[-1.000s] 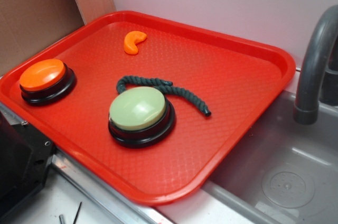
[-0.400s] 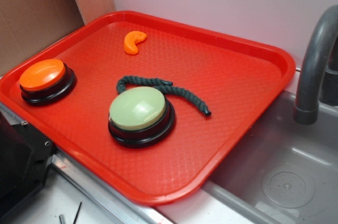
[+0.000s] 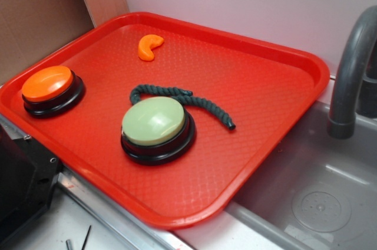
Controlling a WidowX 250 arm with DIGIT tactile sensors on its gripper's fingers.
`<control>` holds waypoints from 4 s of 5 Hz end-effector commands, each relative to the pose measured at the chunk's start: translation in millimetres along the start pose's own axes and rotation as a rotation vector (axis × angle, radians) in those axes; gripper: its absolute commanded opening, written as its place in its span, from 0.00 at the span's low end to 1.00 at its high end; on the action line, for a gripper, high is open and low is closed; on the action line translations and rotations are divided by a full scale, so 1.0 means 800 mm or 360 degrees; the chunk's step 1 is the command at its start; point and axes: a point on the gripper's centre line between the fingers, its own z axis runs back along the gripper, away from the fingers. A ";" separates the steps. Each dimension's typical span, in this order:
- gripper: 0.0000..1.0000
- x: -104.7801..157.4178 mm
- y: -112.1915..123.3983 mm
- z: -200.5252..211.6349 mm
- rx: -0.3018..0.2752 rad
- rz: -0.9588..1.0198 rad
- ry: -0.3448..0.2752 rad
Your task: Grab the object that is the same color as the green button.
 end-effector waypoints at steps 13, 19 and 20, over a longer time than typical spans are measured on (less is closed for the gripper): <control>0.00 0.070 -0.067 -0.264 0.0120 0.0939 -0.0018; 0.00 0.084 -0.014 -0.018 -0.0150 -0.0045 0.0016; 0.00 0.074 -0.004 0.005 -0.0263 -0.0150 -0.0081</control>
